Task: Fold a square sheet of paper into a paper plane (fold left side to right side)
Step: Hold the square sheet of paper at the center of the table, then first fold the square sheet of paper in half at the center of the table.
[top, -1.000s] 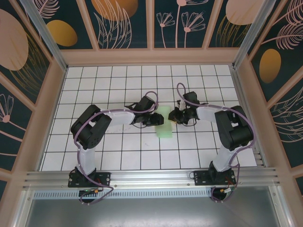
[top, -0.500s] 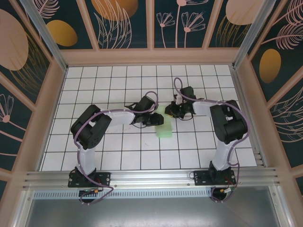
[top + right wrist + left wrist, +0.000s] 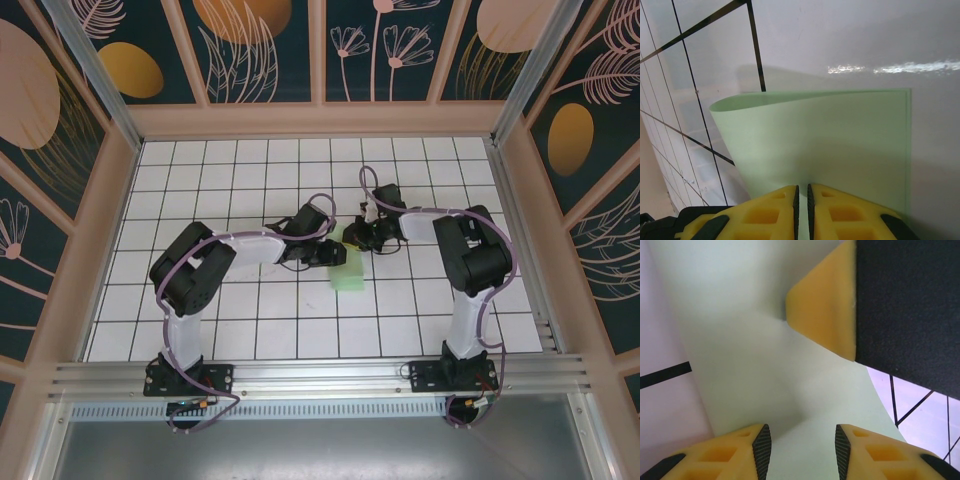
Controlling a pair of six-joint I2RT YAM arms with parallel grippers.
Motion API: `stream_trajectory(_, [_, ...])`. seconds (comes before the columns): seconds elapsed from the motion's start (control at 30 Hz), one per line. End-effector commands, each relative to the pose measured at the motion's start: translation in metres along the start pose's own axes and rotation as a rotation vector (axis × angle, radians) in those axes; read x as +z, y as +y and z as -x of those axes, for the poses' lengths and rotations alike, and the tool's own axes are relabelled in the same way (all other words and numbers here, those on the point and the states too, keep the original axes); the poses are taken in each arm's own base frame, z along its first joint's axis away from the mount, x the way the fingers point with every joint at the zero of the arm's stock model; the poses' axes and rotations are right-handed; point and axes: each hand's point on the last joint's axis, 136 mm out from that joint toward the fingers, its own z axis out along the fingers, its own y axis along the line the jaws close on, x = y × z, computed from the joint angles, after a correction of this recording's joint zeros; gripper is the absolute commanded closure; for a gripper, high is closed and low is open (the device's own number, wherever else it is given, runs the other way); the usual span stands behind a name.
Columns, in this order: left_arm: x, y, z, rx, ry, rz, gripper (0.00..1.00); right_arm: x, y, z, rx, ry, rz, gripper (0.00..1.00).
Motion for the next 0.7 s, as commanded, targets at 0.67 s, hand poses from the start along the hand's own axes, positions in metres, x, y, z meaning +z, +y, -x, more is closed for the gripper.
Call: stream_trajectory(0.67, [-0.004, -0.007, -0.069, 0.117, 0.112, -0.086, 0.57, 0.016, -0.043, -0.018, 0.070, 0.040, -0.136, 0.84])
